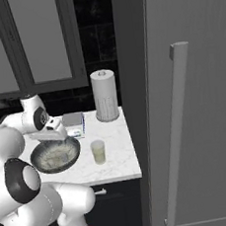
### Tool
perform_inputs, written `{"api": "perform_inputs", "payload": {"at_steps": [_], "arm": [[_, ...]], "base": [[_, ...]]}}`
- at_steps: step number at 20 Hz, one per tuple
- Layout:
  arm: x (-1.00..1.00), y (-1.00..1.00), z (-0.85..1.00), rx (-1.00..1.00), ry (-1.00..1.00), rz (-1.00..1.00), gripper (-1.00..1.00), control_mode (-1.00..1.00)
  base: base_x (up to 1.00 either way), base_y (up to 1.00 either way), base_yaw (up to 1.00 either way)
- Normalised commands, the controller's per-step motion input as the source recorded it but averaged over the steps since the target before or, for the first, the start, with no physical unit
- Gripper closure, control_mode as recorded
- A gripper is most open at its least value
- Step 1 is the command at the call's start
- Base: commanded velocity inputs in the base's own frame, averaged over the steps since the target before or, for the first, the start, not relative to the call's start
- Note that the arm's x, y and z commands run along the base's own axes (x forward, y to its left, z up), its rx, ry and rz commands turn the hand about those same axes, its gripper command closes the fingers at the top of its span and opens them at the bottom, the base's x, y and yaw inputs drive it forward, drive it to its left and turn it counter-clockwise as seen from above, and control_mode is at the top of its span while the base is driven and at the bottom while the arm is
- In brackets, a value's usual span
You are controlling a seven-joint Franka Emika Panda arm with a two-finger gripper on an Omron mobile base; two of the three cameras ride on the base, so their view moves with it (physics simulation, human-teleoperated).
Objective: Grab a lemon wedge from the fridge and one ice cube from the ice bowl, and put them in the glass of lemonade.
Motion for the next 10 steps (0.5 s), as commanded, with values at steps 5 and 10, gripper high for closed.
{"api": "perform_inputs", "payload": {"at_steps": [5, 10], "arm": [[0.06, 0.27, -0.26, 0.00, 0.17, 0.03, -1.00, -1.00], [-0.04, 0.00, -0.23, 0.00, 0.28, 0.13, -1.00, -1.00]], "base": [[0.00, 0.00, 0.00], [0.00, 0.00, 0.00]]}}
